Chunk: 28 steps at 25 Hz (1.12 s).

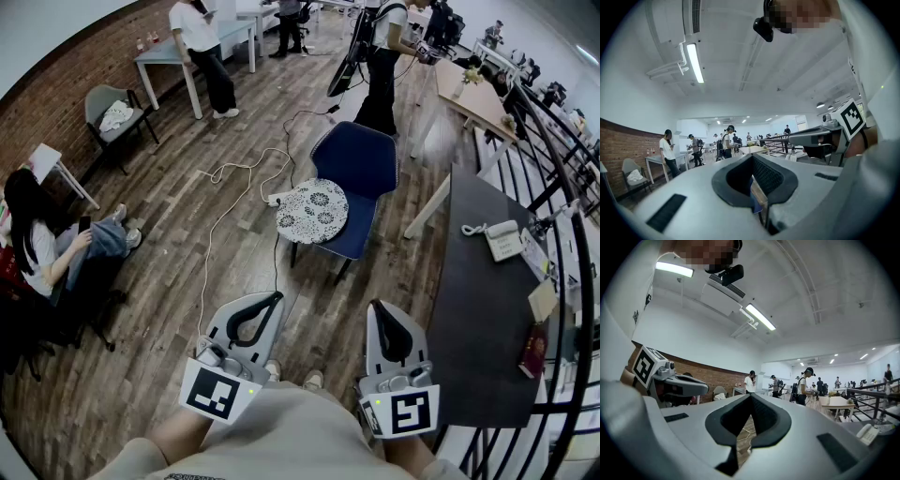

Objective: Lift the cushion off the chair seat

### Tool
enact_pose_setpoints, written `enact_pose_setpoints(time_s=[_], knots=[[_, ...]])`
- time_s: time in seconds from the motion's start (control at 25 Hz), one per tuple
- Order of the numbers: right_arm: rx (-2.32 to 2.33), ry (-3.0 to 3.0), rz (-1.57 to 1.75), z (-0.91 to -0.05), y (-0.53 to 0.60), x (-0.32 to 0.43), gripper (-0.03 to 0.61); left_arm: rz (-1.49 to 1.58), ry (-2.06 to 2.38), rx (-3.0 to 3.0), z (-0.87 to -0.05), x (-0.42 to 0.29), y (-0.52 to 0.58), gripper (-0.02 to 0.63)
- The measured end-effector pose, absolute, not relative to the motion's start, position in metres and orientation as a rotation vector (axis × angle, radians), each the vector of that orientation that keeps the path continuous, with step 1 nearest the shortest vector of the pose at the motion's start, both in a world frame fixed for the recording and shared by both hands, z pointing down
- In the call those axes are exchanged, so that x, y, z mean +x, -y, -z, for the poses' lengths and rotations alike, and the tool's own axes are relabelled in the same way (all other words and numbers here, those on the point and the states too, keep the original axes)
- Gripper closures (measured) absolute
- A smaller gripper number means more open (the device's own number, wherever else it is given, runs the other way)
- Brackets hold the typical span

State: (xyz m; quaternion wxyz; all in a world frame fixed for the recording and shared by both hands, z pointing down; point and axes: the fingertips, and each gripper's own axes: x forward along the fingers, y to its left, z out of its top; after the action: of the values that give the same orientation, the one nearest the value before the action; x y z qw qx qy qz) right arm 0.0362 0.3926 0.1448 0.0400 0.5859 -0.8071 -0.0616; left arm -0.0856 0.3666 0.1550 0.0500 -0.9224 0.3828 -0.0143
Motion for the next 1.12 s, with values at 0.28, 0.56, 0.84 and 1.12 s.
enact_pose_setpoints(time_s=[0.28, 0.56, 0.84, 1.12], knots=[[1.783, 2.489, 0.163, -0.151, -0.391, 0.039, 0.577, 0.037, -1.166, -2.825, -0.159, -0.082, -0.368, 0.609], [1.787, 2.502, 0.120, -0.158, -0.392, 0.049, 0.577, 0.096, -1.159, -2.808, -0.167, -0.074, -0.369, 0.609], [1.753, 2.504, 0.096, -0.169, -0.386, 0.057, 0.577, 0.121, -1.178, -2.811, -0.175, -0.061, -0.365, 0.609], [1.730, 2.499, 0.066, -0.185, -0.385, 0.077, 0.577, 0.173, -1.214, -2.798, -0.187, -0.048, -0.365, 0.609]])
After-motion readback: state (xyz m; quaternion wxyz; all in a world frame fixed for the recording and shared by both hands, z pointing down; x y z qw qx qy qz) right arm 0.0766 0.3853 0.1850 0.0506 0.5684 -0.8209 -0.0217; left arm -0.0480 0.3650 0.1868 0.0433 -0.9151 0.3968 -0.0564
